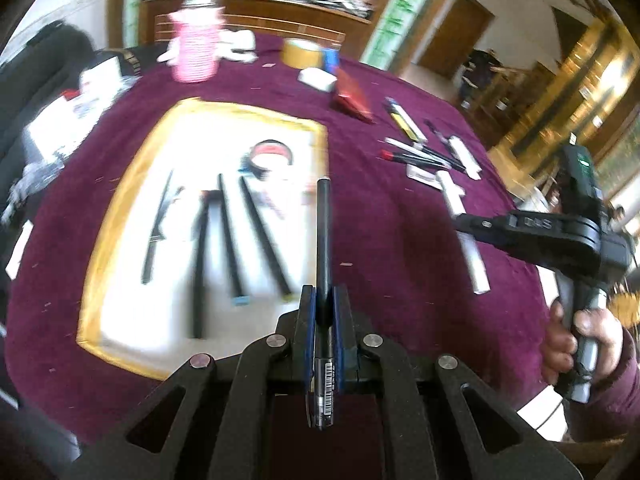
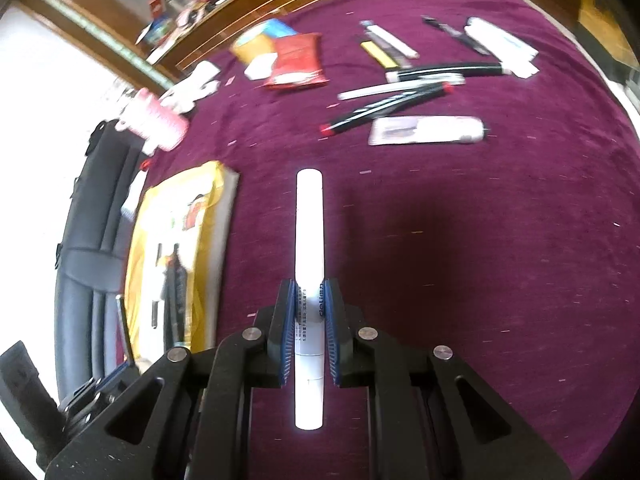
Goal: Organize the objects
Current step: 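Carry the pen and white marker to the tray, lower them in and open both tools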
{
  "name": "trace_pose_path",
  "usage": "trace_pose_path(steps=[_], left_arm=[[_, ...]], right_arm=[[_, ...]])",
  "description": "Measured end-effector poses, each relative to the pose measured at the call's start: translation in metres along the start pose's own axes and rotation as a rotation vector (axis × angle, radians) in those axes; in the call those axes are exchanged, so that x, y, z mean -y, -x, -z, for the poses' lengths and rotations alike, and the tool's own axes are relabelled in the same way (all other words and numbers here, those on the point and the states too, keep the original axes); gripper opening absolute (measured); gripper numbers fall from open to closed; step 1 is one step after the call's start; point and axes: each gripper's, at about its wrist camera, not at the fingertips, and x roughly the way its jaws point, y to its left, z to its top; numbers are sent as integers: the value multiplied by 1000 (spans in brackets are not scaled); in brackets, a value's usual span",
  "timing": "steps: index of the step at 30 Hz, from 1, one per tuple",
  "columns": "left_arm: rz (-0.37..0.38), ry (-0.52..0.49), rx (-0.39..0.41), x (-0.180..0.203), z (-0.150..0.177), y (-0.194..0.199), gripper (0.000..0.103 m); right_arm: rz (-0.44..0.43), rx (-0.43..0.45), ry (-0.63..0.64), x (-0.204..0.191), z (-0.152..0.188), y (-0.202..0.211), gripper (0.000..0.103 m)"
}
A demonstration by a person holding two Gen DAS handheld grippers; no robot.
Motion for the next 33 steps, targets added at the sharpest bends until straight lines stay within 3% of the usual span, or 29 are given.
trace_pose_path(steps=[5, 15, 21, 26, 29, 31, 33], left_arm=[[-85, 57, -11, -47, 1, -3, 6], [-119, 100, -115, -101, 1, -44, 6], [-140, 68, -123, -106, -8, -55, 6], [-82, 77, -98, -108, -7, -43, 7], [-59, 87, -67, -108, -12, -29, 22], [-47, 101, -39, -109, -16, -19, 46], [-45, 105, -14, -109, -21, -11, 49]], right_arm=[[-55, -47, 62, -45, 7, -18, 12], [-123, -221, 201, -139, 30, -75, 13], [-43, -275, 265, -167, 46, -113, 13], [73, -255, 336, -178, 53, -129, 13], [117, -259, 341, -178, 52, -137, 12], [138, -256, 343, -179, 53, -139, 12], [170, -252, 346, -180, 53, -139, 13]])
